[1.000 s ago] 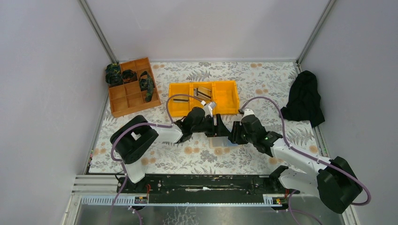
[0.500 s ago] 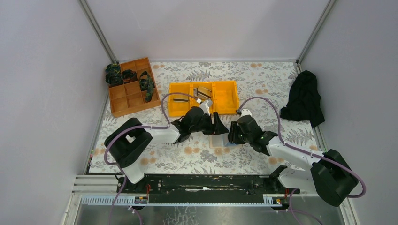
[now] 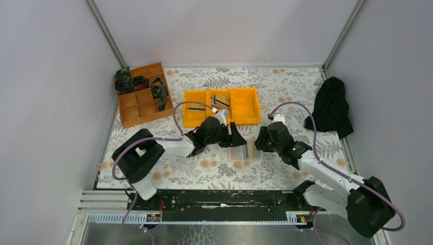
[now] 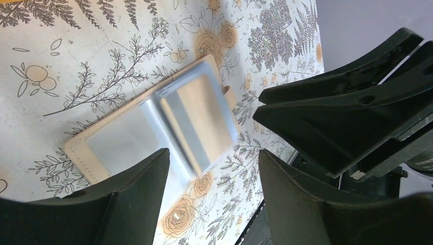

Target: Take the credit cards out of the card holder

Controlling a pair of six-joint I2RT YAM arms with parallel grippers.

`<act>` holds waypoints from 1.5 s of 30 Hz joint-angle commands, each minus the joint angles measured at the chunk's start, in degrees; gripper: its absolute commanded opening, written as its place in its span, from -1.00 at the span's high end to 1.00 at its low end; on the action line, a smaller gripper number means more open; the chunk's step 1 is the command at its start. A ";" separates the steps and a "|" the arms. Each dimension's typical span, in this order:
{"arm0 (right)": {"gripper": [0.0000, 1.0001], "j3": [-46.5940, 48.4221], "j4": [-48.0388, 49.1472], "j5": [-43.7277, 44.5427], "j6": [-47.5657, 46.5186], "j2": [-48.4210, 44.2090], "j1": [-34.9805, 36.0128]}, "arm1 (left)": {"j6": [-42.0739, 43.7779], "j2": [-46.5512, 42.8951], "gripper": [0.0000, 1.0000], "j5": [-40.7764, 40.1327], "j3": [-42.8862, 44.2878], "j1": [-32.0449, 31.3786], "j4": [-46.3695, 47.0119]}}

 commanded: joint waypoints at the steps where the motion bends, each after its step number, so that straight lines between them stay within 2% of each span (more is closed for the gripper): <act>1: 0.14 3.19 -1.48 2.53 -1.17 -0.66 -0.48 | 1.07 -1.15 -0.42 -0.13 -0.91 0.49 2.68; 6: 0.14 2.62 -0.93 2.74 -1.32 -1.03 -1.11 | 1.03 -0.91 -0.42 0.35 -1.26 0.58 3.07; 15: 0.24 -0.80 7.66 -7.37 0.75 4.15 -3.19 | 1.04 0.04 -0.41 0.21 -2.03 0.89 3.16; 16: 0.24 -1.02 8.30 -7.73 0.73 4.67 -3.28 | 1.02 0.13 -0.35 0.10 -2.37 1.01 3.13; 22: 0.24 -1.87 11.25 -10.58 0.94 8.28 -4.09 | 1.48 0.75 0.46 -0.84 -4.32 1.54 2.86; 28: 0.21 -2.35 11.94 -10.28 0.91 9.56 -4.78 | 0.65 2.61 1.00 0.57 -4.79 1.64 4.53; 37: 0.15 -2.79 10.63 -11.01 -0.19 7.80 -7.83 | 0.43 4.13 1.00 0.73 -4.79 1.63 5.17; 45: 0.14 -3.09 12.28 -13.03 -0.07 11.02 -7.95 | 0.43 3.62 1.00 0.22 -5.07 1.66 5.11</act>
